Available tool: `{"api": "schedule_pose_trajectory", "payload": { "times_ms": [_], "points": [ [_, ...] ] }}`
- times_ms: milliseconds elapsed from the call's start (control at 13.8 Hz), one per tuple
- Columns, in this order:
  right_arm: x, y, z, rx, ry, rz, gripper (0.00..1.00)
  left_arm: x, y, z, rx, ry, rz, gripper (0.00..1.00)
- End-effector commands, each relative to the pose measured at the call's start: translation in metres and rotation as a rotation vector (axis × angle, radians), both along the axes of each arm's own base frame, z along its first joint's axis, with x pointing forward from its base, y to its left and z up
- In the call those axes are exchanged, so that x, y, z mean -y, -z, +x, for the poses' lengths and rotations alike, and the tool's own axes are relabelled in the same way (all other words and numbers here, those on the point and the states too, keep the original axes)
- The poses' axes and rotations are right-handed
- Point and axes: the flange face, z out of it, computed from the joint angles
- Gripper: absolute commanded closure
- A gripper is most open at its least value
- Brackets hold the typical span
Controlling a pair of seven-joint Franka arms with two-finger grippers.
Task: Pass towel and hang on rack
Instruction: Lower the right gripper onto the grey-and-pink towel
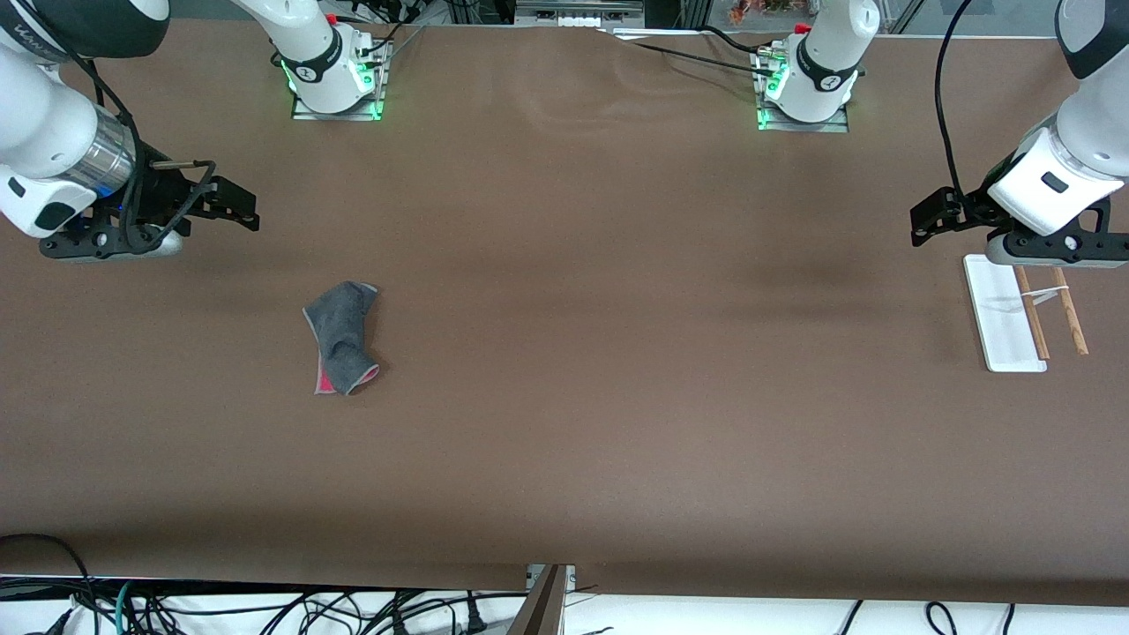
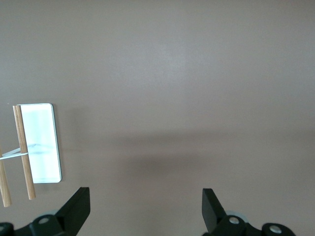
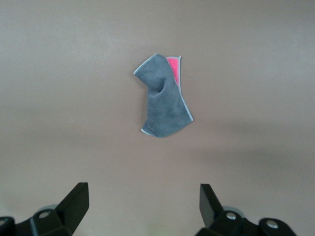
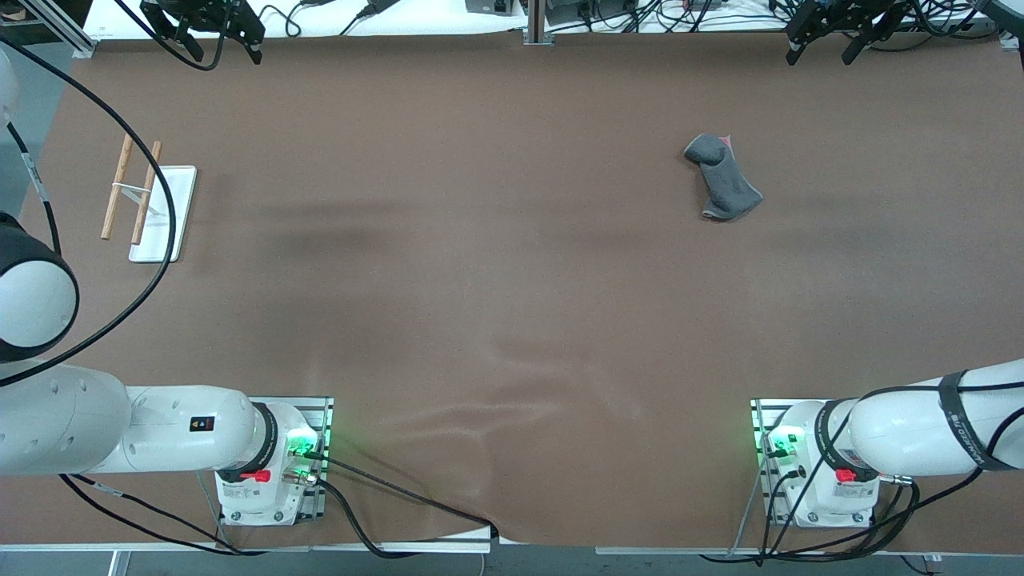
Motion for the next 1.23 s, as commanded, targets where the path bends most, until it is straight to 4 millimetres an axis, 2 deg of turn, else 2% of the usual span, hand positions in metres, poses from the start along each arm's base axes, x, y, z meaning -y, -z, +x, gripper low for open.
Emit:
{"api": "schedule_pose_trajectory", "payload": {
  "times_ms": [0,218,363,435,653,798,943,1161],
  "points": [
    [-0.001,-0.003,0.001,-0.011,-0.020,-0.015,0.01,0.000,-0.005,-0.005,-0.002,0.013,-0.015,0.00],
    [-0.002,0.003,0.004,-0.020,-0.026,-0.016,0.01,0.000,-0.009,-0.004,0.005,0.012,-0.016,0.00],
    [-0.005,0.024,0.014,-0.040,-0.027,-0.021,0.01,0.000,-0.007,-0.004,0.001,0.014,-0.016,0.00],
    [-0.006,0.042,0.024,-0.043,-0.025,-0.023,0.01,-0.001,-0.007,-0.004,-0.001,0.013,-0.016,0.00],
    [-0.014,0.128,0.065,-0.041,-0.021,-0.027,0.01,-0.001,-0.008,-0.004,-0.001,0.016,-0.016,0.00],
    [-0.030,0.183,0.088,0.004,-0.033,-0.026,0.01,-0.001,-0.008,-0.004,-0.001,0.017,-0.016,0.00],
    [-0.044,0.231,0.101,0.041,-0.041,-0.026,0.01,-0.002,-0.008,-0.004,-0.001,0.016,-0.016,0.00],
    [-0.049,0.282,0.110,0.066,-0.047,-0.027,0.01,-0.001,-0.008,-0.004,-0.001,0.019,-0.016,0.00]
  ]
}}
